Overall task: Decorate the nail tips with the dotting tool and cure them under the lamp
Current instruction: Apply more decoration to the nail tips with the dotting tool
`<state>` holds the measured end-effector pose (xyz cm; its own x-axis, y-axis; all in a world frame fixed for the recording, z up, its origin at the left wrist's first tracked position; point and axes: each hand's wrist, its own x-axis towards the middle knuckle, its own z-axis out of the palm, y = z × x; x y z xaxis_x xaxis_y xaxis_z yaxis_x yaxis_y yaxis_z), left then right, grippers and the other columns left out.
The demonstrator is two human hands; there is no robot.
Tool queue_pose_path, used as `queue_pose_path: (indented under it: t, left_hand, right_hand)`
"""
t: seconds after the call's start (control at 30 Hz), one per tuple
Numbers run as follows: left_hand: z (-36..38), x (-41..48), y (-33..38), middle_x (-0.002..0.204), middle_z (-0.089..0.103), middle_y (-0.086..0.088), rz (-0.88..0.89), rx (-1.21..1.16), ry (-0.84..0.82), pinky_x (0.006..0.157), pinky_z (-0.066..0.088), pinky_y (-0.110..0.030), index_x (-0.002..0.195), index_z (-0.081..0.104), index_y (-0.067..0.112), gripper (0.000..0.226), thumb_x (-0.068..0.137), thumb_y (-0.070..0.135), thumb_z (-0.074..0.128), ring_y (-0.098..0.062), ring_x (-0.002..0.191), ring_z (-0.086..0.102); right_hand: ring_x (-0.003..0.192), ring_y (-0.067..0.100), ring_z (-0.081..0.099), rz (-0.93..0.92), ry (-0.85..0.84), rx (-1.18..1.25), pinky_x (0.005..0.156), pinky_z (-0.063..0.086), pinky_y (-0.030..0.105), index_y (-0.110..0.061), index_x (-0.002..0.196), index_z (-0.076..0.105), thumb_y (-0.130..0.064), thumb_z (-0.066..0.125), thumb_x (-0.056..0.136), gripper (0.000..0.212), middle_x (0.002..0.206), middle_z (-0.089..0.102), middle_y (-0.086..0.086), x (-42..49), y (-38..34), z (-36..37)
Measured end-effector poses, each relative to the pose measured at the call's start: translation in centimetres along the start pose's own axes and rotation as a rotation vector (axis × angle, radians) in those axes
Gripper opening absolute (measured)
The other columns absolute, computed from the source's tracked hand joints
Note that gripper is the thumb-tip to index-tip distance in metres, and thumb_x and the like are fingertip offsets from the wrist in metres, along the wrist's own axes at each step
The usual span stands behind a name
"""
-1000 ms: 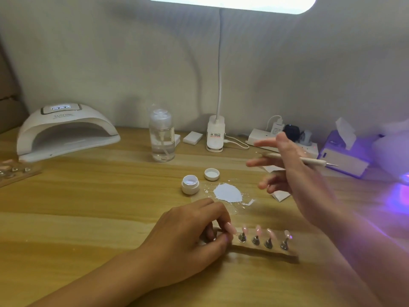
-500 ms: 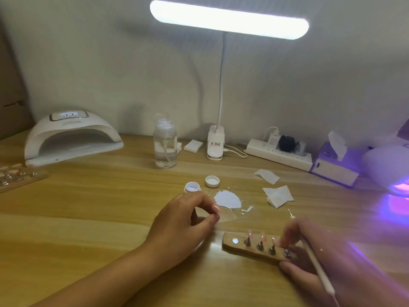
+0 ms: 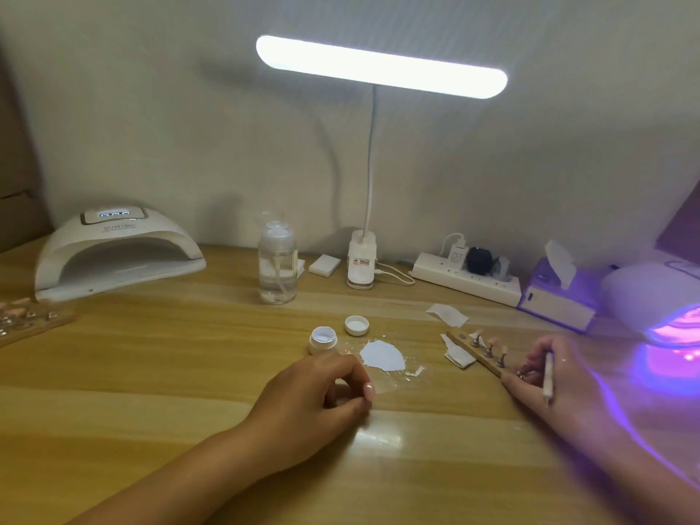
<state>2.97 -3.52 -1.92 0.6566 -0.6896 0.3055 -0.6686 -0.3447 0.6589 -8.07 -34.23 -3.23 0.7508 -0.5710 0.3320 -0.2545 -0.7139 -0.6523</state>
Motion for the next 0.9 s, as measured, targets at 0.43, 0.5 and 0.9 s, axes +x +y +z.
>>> queue_pose_path:
  t: [0.43, 0.5, 0.9]
  left_hand:
    - [-0.7, 0.5, -0.3, 0.091, 0.065, 0.022, -0.026, -0.035, -0.095, 0.063, 0.04, -0.022, 0.085, 0.066, 0.038, 0.007, 0.085, 0.036, 0.072, -0.005, 0.061, 0.047]
    - [-0.6, 0.4, -0.4, 0.09, 0.065, 0.024, -0.025, -0.039, -0.067, 0.061, 0.039, -0.021, 0.086, 0.066, 0.037, 0.006, 0.086, 0.036, 0.072, -0.005, 0.06, 0.047]
    - [-0.4, 0.9, -0.2, 0.084, 0.062, 0.031, -0.086, -0.008, -0.06, 0.056, 0.033, -0.016, 0.086, 0.065, 0.039, 0.005, 0.087, 0.037, 0.07, -0.003, 0.06, 0.049]
  right_hand:
    - [0.047, 0.007, 0.045, 0.097, -0.116, 0.752, 0.041, 0.035, 0.022, -0.021, 0.103, 0.053, -0.042, 0.043, 0.103, 0.024, 0.066, 0.059, -0.003, -0.4, -10.7, 5.1]
    - [0.051, 0.006, 0.051, 0.052, -0.104, 0.694, 0.042, 0.038, 0.019, -0.02, 0.098, 0.06, -0.034, 0.054, 0.1, 0.016, 0.072, 0.067, -0.001, -0.5, -10.2, 6.1]
    - [0.056, 0.009, 0.06, 0.036, -0.229, 0.402, 0.061, 0.047, 0.038, -0.016, 0.072, 0.055, -0.025, 0.066, 0.084, 0.019, 0.065, 0.072, 0.0, -0.4, -9.5, 6.6]
